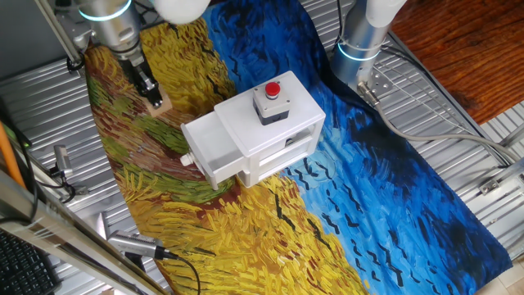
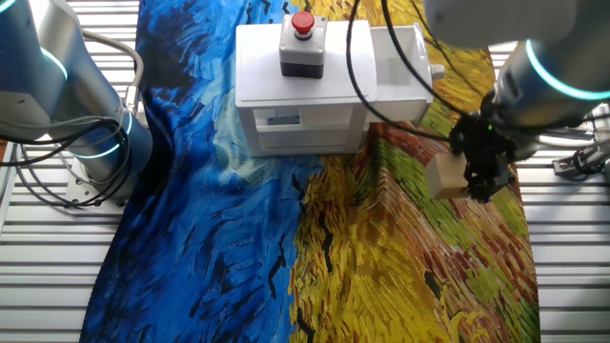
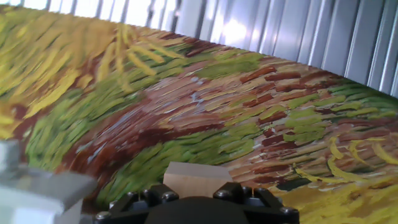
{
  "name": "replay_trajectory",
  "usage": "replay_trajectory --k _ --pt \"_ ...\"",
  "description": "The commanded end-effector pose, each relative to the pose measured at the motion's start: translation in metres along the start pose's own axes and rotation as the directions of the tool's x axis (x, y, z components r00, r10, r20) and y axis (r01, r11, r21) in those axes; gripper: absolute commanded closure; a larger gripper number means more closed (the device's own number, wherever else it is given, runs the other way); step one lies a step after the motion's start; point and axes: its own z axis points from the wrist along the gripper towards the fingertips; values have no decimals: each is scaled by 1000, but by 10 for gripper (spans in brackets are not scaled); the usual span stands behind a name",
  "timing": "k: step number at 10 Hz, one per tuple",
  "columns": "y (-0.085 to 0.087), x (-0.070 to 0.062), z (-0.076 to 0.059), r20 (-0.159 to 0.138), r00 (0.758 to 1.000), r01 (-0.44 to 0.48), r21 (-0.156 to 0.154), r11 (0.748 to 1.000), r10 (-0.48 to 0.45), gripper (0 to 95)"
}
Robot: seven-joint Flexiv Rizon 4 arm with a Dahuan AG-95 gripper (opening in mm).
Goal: Take something out of a drawer
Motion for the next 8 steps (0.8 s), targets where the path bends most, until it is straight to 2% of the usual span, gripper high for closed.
replay_trajectory --k 1,4,7,8 --pt "-2 -2 7 3 1000 20 8 1000 -20 950" --pt "-5 -7 12 2 998 61 4 998 -61 950" --pt "-5 -7 12 -15 997 69 0 998 -69 950" --pt "-5 -7 12 -28 999 47 10 999 -46 950"
